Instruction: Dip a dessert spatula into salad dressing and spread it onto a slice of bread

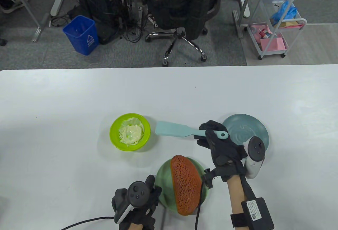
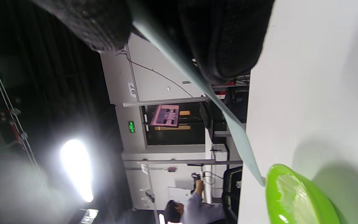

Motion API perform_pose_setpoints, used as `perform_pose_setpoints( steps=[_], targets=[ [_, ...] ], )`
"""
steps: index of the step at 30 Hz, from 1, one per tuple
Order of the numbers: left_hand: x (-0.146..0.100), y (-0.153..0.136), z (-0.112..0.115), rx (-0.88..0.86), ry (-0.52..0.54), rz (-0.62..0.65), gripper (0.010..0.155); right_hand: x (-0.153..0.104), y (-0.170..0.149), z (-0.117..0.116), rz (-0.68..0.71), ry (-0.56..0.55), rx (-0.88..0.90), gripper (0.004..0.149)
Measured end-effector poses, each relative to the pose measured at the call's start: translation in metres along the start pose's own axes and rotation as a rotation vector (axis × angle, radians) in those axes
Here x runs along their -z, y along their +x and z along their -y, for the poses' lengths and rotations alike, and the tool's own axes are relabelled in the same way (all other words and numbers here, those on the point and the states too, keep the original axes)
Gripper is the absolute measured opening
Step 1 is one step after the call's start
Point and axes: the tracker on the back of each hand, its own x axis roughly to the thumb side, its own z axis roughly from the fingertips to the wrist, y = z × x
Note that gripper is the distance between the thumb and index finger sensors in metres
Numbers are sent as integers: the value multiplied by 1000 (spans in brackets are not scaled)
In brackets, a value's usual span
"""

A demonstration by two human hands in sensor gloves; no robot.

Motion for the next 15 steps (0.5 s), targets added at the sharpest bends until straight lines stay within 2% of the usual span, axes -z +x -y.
perform_pose_setpoints(
  steps=[9, 15],
  targets=[
    [0, 0, 0, -1, -1, -1, 60, -35, -15, 59, 14, -21, 86, 48],
    [0, 0, 0, -1, -1, -1, 60, -47, -31, 76, 16, -62, 99, 48]
  ],
)
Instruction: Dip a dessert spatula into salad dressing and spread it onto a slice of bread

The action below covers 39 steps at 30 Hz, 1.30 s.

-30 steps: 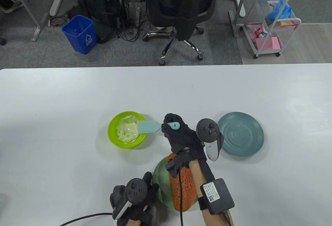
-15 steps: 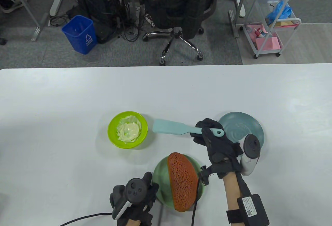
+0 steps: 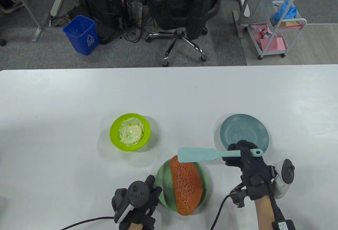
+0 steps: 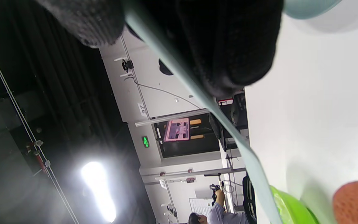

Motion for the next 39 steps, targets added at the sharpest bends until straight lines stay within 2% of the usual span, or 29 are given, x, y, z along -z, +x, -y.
perform_pose_setpoints(
  steps=[7, 19, 27, 39],
  targets=[
    [0, 0, 0, 3, -1, -1, 60, -2, -19, 3, -33, -21, -19, 49],
    [0, 0, 0, 8, -1, -3, 59, -1, -29, -2, -100, 15, -55, 50],
    [0, 0, 0, 9, -1, -3, 59, 1, -37, -1, -153, 24, -7, 50],
    [0, 0, 0, 9, -1, -3, 59, 0, -39, -4, -199, -3, -58, 50]
  ],
)
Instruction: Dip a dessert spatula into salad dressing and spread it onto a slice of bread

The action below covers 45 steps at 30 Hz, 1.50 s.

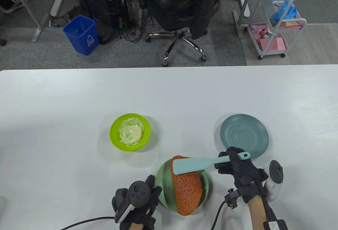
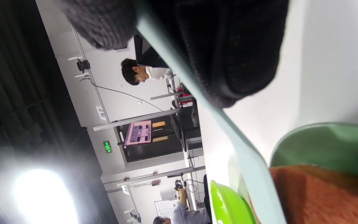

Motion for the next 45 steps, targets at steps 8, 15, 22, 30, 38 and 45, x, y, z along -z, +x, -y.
perform_pose_setpoints(
  steps=[8, 15, 22, 30, 38, 45],
  targets=[
    [0, 0, 0, 0, 0, 0, 59, -2, 3, 0, 23, -19, -34, 49],
    [0, 0, 0, 0, 0, 0, 59, -5, 6, 8, 44, -34, -29, 48],
    [0, 0, 0, 2, 1, -3, 59, -8, 8, 22, 62, -76, -10, 48],
    [0, 0, 0, 2, 1, -3, 59, -11, 7, 35, 49, -93, 11, 47],
    [0, 0, 0, 4, 2, -2, 59, -13, 8, 30, 77, -76, 3, 47],
    [0, 0, 0, 3, 1, -2, 59, -15, 8, 7, 81, 25, 23, 47]
  ],
)
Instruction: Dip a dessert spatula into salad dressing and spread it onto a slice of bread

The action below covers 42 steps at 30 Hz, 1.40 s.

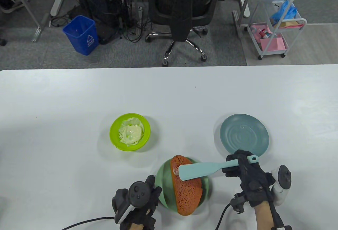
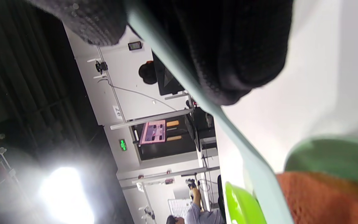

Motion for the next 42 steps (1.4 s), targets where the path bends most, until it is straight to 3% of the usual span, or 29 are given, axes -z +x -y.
perform_pose_setpoints(
  steps=[6, 14, 22, 42],
  targets=[
    [0, 0, 0, 0, 0, 0, 60, 0, -3, -14, -8, 45, -27, 47],
    [0, 0, 0, 0, 0, 0, 60, -1, -4, -11, -34, 10, -23, 47],
    [0, 0, 0, -2, -2, 0, 60, -4, 9, -16, 32, 0, -180, 47],
    [0, 0, 0, -6, -3, -3, 59, -11, 18, 10, 144, -191, -162, 42]
  ],
)
